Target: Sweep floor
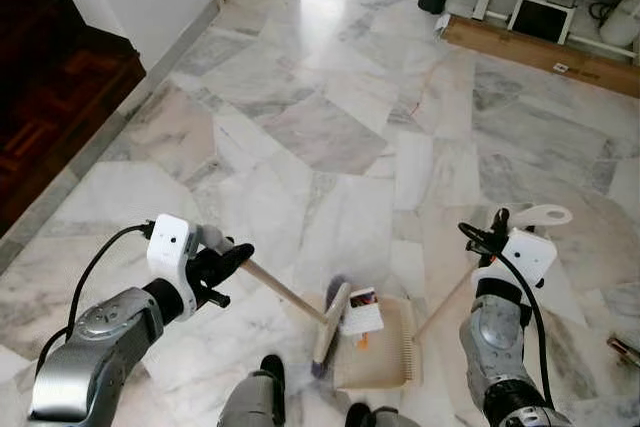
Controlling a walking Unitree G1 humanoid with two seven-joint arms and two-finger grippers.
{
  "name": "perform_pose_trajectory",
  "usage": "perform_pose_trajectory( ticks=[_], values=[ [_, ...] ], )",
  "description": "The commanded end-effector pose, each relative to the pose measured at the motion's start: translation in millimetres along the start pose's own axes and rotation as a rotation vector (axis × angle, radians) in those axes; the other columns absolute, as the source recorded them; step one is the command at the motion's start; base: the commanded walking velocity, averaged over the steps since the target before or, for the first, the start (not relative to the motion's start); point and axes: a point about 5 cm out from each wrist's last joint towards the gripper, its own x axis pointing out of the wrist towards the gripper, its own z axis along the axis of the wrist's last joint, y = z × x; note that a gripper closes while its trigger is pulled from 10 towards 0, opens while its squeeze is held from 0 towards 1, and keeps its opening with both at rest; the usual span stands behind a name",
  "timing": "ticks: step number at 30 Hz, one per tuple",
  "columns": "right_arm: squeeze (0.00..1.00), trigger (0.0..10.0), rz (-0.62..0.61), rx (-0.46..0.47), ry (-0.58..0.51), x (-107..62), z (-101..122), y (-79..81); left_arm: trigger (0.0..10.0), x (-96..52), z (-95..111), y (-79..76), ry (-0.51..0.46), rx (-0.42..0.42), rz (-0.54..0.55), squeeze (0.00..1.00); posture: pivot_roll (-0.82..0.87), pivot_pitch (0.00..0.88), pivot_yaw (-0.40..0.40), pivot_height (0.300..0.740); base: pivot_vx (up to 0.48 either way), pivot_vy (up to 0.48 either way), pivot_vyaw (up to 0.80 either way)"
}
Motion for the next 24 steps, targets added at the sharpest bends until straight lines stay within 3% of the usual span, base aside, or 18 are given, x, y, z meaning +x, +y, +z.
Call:
perform_pose_trajectory(
  ticks=[1,6,9,13,18,24],
  values=[
    [0.00,10.0,-0.033,-0.055,0.144,-15.9,-26.0,-12.0,10.0,0.8,-5.6,-16.1,0.024,-0.058,-0.136,0.00,0.36,0.323,-0.016,0.740,0.000,0.000,0.00],
    [0.00,10.0,-0.048,-0.050,0.144,-9.1,-22.5,-12.6,10.0,-4.2,1.2,-18.3,0.037,-0.022,-0.210,0.00,0.36,0.301,-0.020,0.740,0.000,0.000,0.00],
    [0.00,10.0,-0.062,-0.025,0.142,-3.5,-18.9,-12.8,10.0,-4.8,6.8,-11.5,0.032,0.032,-0.180,0.00,0.36,0.286,-0.023,0.740,0.000,0.000,0.00],
    [0.00,10.0,-0.075,0.010,0.130,5.4,-11.9,-12.3,10.0,-2.0,27.0,5.9,-0.048,0.134,-0.045,0.00,0.35,0.244,-0.034,0.740,0.000,0.000,0.00],
    [0.00,10.0,-0.083,0.037,0.130,13.2,-7.1,-13.9,10.0,-0.8,54.6,3.3,-0.110,0.279,-0.036,0.00,0.33,0.169,-0.055,0.740,0.000,0.000,0.00],
    [0.00,10.0,-0.086,0.044,0.136,15.5,-6.5,-15.8,10.0,2.7,72.3,3.6,-0.183,0.299,-0.024,0.00,0.34,0.126,-0.066,0.740,0.000,0.000,0.00]
  ],
)
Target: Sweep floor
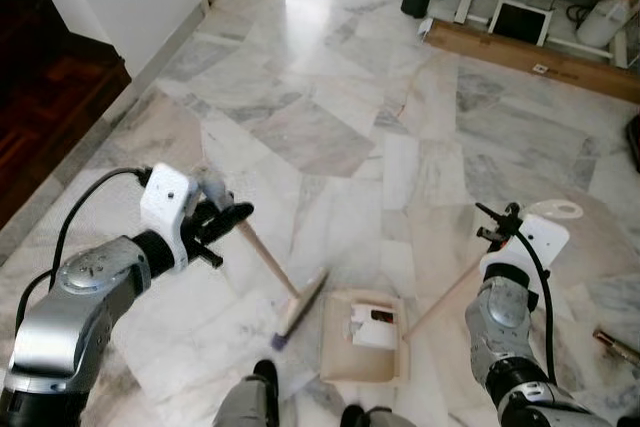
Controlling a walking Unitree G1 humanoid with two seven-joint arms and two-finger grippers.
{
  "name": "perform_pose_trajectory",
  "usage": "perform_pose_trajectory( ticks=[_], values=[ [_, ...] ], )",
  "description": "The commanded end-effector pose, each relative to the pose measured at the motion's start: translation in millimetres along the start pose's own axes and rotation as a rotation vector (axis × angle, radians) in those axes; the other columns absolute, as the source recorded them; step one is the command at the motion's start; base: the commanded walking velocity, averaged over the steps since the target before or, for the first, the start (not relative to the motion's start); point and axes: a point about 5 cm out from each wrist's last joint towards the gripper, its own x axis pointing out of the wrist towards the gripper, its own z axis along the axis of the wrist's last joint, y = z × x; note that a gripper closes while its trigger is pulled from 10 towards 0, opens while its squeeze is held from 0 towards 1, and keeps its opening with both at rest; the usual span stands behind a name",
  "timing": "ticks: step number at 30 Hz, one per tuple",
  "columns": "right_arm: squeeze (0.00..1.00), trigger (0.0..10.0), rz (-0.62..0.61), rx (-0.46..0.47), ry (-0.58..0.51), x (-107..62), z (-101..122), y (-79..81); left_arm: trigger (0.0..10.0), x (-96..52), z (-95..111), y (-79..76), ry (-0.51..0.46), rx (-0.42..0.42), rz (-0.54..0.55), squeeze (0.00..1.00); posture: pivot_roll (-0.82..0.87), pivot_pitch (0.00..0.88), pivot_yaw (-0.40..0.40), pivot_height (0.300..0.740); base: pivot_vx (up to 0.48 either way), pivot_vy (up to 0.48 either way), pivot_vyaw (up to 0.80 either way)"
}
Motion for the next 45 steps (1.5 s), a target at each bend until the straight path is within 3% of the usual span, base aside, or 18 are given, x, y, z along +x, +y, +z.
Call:
perform_pose_trajectory(
  ticks=[1,2,6,10,18,26,33,45],
  values=[
    [0.00,10.0,-0.035,-0.013,0.044,-1.7,-8.3,-12.7,10.0,4.1,15.2,3.5,-0.090,0.043,0.036,0.00,0.33,0.108,-0.070,0.740,0.000,0.000,0.00],
    [0.00,10.0,-0.035,-0.013,0.044,-1.7,-8.3,-12.7,10.0,4.1,15.2,3.5,-0.090,0.043,0.036,0.00,0.33,0.108,-0.070,0.740,0.000,0.000,0.00],
    [0.00,10.0,-0.058,0.016,0.055,2.0,-6.6,-16.9,10.0,16.6,7.7,21.7,-0.206,-0.022,0.311,0.00,0.29,0.064,-0.069,0.740,0.000,0.000,0.00],
    [0.00,10.0,-0.058,0.047,0.042,4.0,-3.2,-16.4,10.0,26.2,-18.1,25.2,-0.176,-0.052,0.425,0.00,0.27,0.039,-0.068,0.740,0.000,0.000,0.00],
    [0.00,10.0,-0.080,0.113,-0.009,6.6,5.0,-22.1,10.0,41.8,-53.5,15.5,-0.147,-0.082,0.462,0.00,0.23,0.000,-0.061,0.740,0.000,0.000,0.00],
    [0.00,10.0,-0.016,0.114,-0.041,4.6,7.3,-20.2,10.0,58.4,-71.6,-2.9,-0.154,-0.073,0.414,0.00,0.23,0.000,-0.070,0.740,0.000,0.000,0.00],
    [0.00,10.0,-0.012,0.128,-0.073,2.9,11.3,-20.1,10.0,70.9,-74.8,-12.0,-0.166,-0.056,0.353,0.00,0.22,0.000,-0.050,0.740,0.000,0.000,0.00],
    [0.00,10.0,-0.031,0.128,-0.051,-4.0,4.3,-26.1,10.0,74.7,-78.2,-7.0,-0.152,-0.020,0.355,0.00,0.21,0.000,-0.031,0.740,0.000,0.000,0.00]
  ],
)
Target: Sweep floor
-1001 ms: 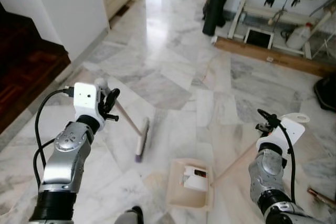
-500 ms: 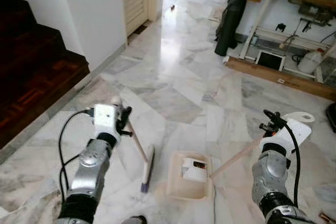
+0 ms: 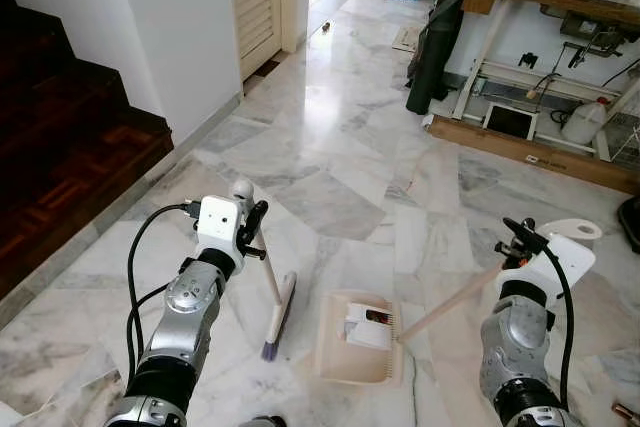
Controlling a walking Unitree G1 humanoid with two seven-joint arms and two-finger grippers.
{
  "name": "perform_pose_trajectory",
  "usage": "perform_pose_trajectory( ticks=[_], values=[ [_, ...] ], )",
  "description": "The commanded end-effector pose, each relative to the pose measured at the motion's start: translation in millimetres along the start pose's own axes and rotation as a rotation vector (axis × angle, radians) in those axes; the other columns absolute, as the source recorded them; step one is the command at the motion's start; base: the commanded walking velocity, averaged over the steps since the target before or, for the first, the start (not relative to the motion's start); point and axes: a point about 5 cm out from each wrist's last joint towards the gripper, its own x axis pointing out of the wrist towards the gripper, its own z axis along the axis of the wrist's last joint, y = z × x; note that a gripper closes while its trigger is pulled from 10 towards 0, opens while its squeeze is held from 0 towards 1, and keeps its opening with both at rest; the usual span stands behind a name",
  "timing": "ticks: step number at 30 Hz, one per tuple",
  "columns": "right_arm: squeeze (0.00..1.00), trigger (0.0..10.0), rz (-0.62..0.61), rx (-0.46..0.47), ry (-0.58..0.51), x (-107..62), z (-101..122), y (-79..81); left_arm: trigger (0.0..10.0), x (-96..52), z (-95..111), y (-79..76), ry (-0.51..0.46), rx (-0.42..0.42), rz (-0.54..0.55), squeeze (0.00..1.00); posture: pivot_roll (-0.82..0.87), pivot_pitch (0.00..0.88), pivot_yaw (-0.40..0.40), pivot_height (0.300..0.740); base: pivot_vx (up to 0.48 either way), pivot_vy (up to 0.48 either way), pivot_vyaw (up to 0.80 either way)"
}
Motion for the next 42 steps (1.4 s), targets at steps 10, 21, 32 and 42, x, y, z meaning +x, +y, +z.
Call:
perform_pose_trajectory(
  ticks=[10,21,32,42],
  values=[
    [0.00,10.0,0.018,0.003,-0.028,3.5,7.8,4.6,10.0,2.3,5.7,3.2,-0.036,0.021,0.010,0.00,0.22,0.010,-0.033,0.740,0.000,0.000,0.29],
    [0.00,10.0,0.033,0.010,-0.013,1.6,5.5,6.7,10.0,-2.4,2.6,9.7,-0.020,0.043,0.029,0.00,0.22,0.026,-0.038,0.740,0.000,0.000,0.80],
    [0.00,10.0,0.042,0.011,-0.003,0.8,4.6,6.8,10.0,-3.4,2.3,9.7,-0.021,0.036,0.038,0.00,0.22,0.036,-0.045,0.740,0.000,0.000,0.80],
    [0.00,10.0,0.056,0.007,0.004,2.2,5.1,7.9,10.0,-6.1,-0.7,8.2,-0.013,0.035,0.050,0.00,0.22,0.039,-0.060,0.740,0.000,0.000,0.79]
  ],
)
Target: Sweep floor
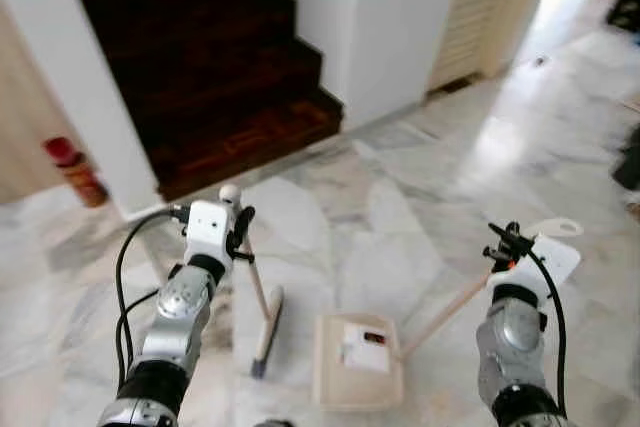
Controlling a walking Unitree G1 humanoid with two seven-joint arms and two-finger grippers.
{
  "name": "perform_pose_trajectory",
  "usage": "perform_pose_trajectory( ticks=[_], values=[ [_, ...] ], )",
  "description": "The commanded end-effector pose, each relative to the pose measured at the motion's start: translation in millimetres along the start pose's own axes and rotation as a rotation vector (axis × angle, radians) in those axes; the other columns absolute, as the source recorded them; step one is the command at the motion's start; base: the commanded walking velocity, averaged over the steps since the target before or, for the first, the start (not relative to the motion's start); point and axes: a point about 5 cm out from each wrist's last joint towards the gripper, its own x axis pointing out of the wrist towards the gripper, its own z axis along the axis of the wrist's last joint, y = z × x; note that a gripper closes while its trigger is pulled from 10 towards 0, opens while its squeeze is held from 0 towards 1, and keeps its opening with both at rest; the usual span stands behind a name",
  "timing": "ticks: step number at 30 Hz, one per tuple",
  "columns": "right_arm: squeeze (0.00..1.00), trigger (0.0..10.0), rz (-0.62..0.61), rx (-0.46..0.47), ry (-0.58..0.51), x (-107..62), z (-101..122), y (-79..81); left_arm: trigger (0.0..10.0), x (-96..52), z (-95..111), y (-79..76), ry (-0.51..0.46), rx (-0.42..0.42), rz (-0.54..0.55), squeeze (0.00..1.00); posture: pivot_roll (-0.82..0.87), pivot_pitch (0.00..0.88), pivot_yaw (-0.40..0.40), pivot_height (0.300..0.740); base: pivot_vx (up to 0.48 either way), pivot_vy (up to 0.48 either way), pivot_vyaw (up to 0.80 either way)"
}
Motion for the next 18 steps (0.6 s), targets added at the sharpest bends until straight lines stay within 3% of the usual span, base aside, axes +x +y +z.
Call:
perform_pose_trajectory(
  ticks=[1,11,18],
  values=[
    [0.00,10.0,-0.005,0.017,-0.046,6.9,11.7,-0.1,10.0,0.8,7.5,-1.3,-0.040,0.022,-0.006,0.00,0.22,0.040,-0.062,0.740,0.000,0.000,0.76],
    [0.00,10.0,0.041,0.034,-0.031,8.6,12.4,3.2,10.0,-4.5,2.0,-1.4,-0.031,-0.009,0.047,0.00,0.21,0.046,-0.082,0.740,0.000,0.000,0.06],
    [0.00,10.0,0.057,0.032,-0.030,9.8,13.6,4.4,10.0,-5.9,0.6,-2.4,-0.026,-0.011,0.056,0.00,0.21,0.051,-0.087,0.740,0.000,0.269,0.00]
  ],
)
